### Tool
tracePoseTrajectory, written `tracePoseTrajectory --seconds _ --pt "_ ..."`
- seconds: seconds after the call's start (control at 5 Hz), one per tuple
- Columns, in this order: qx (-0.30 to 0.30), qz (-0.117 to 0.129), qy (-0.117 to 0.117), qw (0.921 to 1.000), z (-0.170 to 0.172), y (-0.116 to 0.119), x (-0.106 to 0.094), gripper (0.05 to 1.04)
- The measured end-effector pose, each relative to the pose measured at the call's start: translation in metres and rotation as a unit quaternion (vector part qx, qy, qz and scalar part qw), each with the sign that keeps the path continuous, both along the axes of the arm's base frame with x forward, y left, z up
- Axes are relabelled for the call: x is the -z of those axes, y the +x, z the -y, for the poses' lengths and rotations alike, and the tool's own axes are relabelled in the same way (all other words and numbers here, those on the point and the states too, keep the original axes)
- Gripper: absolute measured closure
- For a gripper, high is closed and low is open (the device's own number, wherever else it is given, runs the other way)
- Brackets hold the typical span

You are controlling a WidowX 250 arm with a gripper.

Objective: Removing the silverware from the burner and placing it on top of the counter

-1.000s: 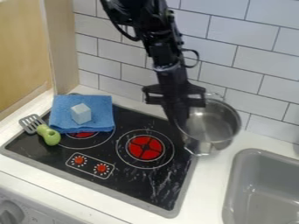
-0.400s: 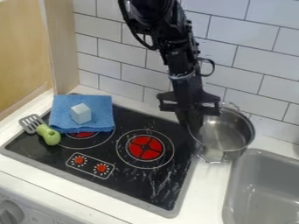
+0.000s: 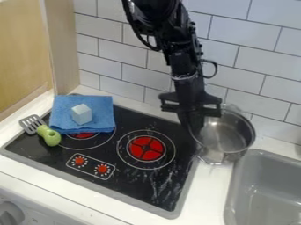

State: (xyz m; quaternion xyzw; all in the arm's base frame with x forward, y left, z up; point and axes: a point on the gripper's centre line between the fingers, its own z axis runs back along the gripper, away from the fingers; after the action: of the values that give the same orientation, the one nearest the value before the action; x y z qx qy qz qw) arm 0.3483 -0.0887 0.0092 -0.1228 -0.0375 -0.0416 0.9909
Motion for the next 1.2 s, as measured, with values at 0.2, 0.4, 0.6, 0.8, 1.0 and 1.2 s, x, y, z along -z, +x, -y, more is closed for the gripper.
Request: tracePoseTrajectory --seconds 0.2,0.4,0.6,0.8,1.0,1.2 --pt "0.002 -0.007 -0.003 1.0000 0.0012 -0.0010 0.0032 1.020" --pt "0.005 -0.008 -0.004 0.9999 0.0024 0.0054 0.0031 0.995" --pt "0.000 -0.017 -0.004 0.9999 0.0025 0.0038 0.0037 0.824" --pt "0.004 -0.010 -0.005 0.9999 0.0033 0.0074 0.0005 0.554" --pt "0.005 -0.012 -0.006 0.9999 0.0037 0.0066 0.0010 0.242" --pt "0.010 -0.010 -0.009 0.9999 0.0046 0.0068 0.0002 0.060"
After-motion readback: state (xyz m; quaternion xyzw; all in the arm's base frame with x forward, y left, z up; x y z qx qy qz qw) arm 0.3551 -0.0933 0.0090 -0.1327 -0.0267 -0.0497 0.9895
